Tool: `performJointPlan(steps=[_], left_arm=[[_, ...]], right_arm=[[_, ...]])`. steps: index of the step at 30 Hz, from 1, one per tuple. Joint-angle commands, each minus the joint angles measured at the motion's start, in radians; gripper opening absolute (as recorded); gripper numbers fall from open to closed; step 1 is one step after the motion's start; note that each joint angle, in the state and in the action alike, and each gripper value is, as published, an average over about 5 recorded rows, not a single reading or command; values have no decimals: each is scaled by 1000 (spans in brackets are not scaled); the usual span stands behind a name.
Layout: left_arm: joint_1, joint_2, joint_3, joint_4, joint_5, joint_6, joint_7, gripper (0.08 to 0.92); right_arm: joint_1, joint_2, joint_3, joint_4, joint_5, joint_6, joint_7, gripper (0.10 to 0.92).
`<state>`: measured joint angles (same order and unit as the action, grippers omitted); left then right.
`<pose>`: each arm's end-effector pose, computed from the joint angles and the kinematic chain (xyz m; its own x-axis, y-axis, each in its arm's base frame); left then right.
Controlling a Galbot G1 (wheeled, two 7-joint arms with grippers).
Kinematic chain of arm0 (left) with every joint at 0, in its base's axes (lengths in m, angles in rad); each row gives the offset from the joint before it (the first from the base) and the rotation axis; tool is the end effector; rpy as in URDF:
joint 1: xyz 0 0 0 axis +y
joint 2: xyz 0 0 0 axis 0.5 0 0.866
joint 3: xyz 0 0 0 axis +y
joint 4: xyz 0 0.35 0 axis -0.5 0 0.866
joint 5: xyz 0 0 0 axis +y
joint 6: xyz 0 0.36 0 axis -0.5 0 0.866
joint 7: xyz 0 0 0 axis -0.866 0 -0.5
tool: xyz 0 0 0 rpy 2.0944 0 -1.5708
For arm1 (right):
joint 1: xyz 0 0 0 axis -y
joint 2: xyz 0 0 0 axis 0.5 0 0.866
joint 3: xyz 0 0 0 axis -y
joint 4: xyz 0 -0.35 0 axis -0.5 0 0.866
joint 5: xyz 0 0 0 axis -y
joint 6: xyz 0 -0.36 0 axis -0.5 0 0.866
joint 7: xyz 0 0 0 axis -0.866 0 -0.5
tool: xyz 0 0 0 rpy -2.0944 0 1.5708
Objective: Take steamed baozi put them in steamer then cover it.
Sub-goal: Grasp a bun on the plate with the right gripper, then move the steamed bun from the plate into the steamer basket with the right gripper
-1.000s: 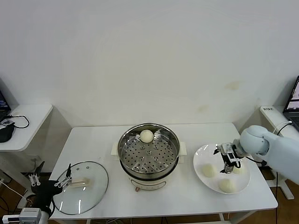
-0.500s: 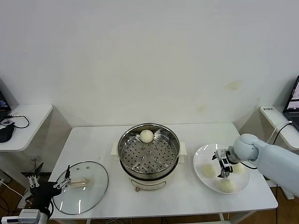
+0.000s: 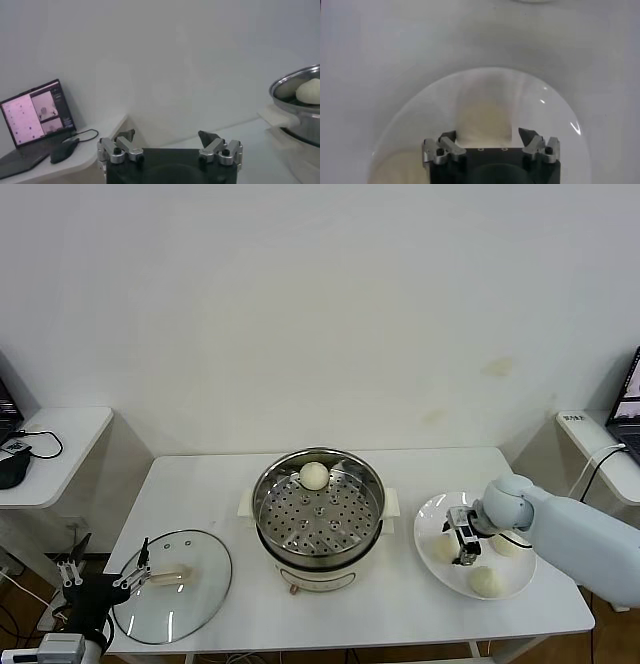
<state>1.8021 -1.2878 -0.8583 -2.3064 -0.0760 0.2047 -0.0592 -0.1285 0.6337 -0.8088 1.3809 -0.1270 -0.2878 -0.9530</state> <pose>0.1290 0.1145 -0.2307 -0.9764 -0.1716 0.1315 -0.1151 0.9276 0.3555 0.4674 -0.1334 -0.2518 -0.2062 -0.0998 0.9734 -0.9715 -0.0978 -0.2158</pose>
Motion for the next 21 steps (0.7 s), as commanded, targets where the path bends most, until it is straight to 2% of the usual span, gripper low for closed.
performJointPlan(steps=[1, 6, 15, 21], left_arm=[[0, 0, 1, -1, 1, 0, 0, 823], [-1, 0, 3, -5, 1, 0, 0, 823], [-7, 3, 8, -9, 0, 0, 0, 823], [-5, 16, 7, -12, -3, 1, 1, 823]], right_arm=[[30, 4, -9, -9, 19, -2, -39, 679], [109, -18, -31, 10, 49, -3, -73, 638], [337, -92, -58, 80, 163, -20, -94, 628], [565, -85, -174, 150, 281, -63, -80, 628]])
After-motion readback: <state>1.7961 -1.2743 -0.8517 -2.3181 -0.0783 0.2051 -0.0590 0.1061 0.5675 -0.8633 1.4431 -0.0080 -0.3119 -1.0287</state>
